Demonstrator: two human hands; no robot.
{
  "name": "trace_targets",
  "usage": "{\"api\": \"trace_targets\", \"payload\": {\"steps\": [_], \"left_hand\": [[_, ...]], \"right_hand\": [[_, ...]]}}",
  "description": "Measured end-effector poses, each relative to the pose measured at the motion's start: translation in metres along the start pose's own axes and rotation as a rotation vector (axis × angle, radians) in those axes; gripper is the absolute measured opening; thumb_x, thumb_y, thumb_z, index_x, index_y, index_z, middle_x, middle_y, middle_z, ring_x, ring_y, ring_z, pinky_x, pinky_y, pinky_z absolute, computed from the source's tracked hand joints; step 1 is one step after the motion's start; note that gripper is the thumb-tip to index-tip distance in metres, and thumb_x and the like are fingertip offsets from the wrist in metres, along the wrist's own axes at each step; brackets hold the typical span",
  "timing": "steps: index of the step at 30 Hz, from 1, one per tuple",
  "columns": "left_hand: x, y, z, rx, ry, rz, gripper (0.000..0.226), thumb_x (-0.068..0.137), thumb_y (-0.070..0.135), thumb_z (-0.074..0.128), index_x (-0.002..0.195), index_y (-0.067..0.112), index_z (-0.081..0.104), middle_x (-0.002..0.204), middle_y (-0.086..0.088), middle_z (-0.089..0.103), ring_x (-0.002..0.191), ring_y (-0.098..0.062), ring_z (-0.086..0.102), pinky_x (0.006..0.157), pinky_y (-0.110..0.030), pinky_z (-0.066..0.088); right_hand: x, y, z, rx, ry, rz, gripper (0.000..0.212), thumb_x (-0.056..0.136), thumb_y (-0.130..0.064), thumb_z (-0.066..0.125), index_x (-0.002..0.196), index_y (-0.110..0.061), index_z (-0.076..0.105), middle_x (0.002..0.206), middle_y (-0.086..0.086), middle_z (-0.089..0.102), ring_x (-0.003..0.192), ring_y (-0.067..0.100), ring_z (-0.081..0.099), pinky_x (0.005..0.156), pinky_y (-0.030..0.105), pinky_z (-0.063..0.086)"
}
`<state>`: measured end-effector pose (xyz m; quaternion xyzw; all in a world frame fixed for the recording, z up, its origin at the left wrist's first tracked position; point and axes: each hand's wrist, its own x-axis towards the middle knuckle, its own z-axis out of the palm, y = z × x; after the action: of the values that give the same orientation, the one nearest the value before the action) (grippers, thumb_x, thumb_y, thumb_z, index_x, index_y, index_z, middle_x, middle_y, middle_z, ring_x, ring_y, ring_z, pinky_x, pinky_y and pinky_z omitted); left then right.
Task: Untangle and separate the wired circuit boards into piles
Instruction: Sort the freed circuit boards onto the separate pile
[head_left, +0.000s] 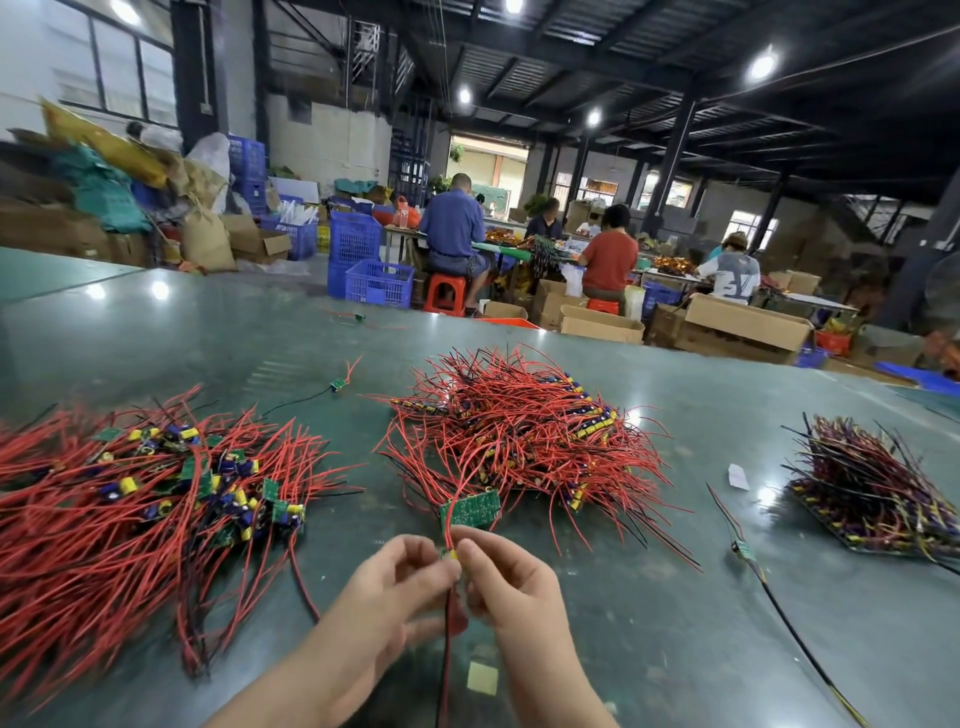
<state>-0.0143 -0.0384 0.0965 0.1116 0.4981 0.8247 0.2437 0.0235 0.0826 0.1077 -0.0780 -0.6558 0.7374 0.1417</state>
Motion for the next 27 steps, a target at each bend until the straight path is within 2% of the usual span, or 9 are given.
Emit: {"api": "trace_targets", "payload": {"steps": [2, 5, 8, 12, 15, 18, 22, 27], "left_hand": [[-0.003, 0.001, -0.003, 0.046, 0.005, 0.018, 0.037, 0.059, 0.012, 0.075, 0.089, -0.002, 0.059, 0.070, -0.011, 0.061, 0.059, -0.019, 0.062, 0.056, -0.030, 0.055], [-0.004, 0.005, -0.006, 0.079, -0.030, 0.016, 0.026, 0.059, 0.013, 0.077, 0.082, 0.004, 0.069, 0.070, -0.009, 0.062, 0.060, -0.019, 0.061, 0.060, -0.030, 0.056], [-0.006, 0.006, -0.004, 0.111, -0.067, -0.010, 0.012, 0.063, 0.012, 0.073, 0.075, 0.013, 0.072, 0.070, -0.004, 0.060, 0.060, -0.014, 0.057, 0.058, -0.029, 0.054], [-0.007, 0.006, 0.001, 0.129, -0.044, -0.076, 0.010, 0.083, 0.000, 0.060, 0.083, 0.008, 0.067, 0.078, -0.009, 0.062, 0.056, -0.012, 0.053, 0.048, -0.023, 0.047], [-0.008, 0.009, 0.007, 0.121, -0.048, -0.086, 0.008, 0.084, 0.010, 0.057, 0.088, 0.004, 0.062, 0.069, -0.010, 0.061, 0.044, -0.009, 0.041, 0.040, -0.016, 0.035], [-0.006, 0.010, 0.007, 0.202, -0.015, -0.033, 0.014, 0.086, 0.014, 0.056, 0.086, 0.003, 0.063, 0.057, -0.003, 0.051, 0.037, -0.003, 0.029, 0.035, -0.013, 0.023], [-0.004, 0.011, 0.002, 0.457, 0.034, 0.119, 0.013, 0.090, 0.009, 0.057, 0.082, 0.008, 0.067, 0.052, 0.005, 0.047, 0.036, 0.001, 0.032, 0.037, -0.008, 0.023], [-0.002, 0.013, 0.001, 0.628, 0.037, 0.236, 0.016, 0.089, 0.005, 0.058, 0.078, 0.012, 0.066, 0.048, 0.008, 0.050, 0.038, 0.003, 0.036, 0.040, -0.006, 0.026]], "right_hand": [[-0.001, -0.002, 0.001, -0.054, 0.009, -0.037, 0.014, 0.085, -0.002, 0.063, 0.089, -0.011, 0.073, 0.058, -0.007, 0.065, 0.049, -0.003, 0.052, 0.053, 0.010, 0.040], [-0.001, -0.005, -0.001, -0.063, 0.028, -0.011, 0.012, 0.085, -0.004, 0.063, 0.094, -0.008, 0.071, 0.054, -0.010, 0.063, 0.046, -0.004, 0.051, 0.049, 0.008, 0.037], [-0.001, -0.007, -0.004, -0.048, 0.009, 0.018, 0.010, 0.085, -0.005, 0.064, 0.090, -0.008, 0.072, 0.055, -0.009, 0.064, 0.046, -0.004, 0.050, 0.049, 0.008, 0.037], [-0.003, -0.008, -0.003, -0.027, 0.012, 0.032, 0.010, 0.083, 0.000, 0.065, 0.082, -0.007, 0.072, 0.061, -0.003, 0.067, 0.049, -0.001, 0.053, 0.051, 0.011, 0.041], [-0.003, -0.010, -0.002, 0.002, 0.007, 0.018, 0.008, 0.084, 0.003, 0.063, 0.080, -0.002, 0.068, 0.057, -0.003, 0.063, 0.047, 0.002, 0.052, 0.051, 0.012, 0.041], [-0.002, -0.010, -0.003, -0.056, 0.005, -0.055, 0.011, 0.085, -0.001, 0.063, 0.074, -0.004, 0.065, 0.051, -0.009, 0.057, 0.046, -0.003, 0.047, 0.050, 0.008, 0.036], [-0.004, -0.010, -0.003, -0.115, 0.011, -0.127, 0.021, 0.083, -0.005, 0.066, 0.063, -0.013, 0.068, 0.054, -0.006, 0.060, 0.052, 0.000, 0.048, 0.054, 0.011, 0.037], [-0.003, -0.005, -0.004, -0.023, 0.016, -0.022, 0.018, 0.081, -0.010, 0.068, 0.063, -0.012, 0.074, 0.056, -0.005, 0.062, 0.049, 0.001, 0.046, 0.051, 0.010, 0.036]]}}
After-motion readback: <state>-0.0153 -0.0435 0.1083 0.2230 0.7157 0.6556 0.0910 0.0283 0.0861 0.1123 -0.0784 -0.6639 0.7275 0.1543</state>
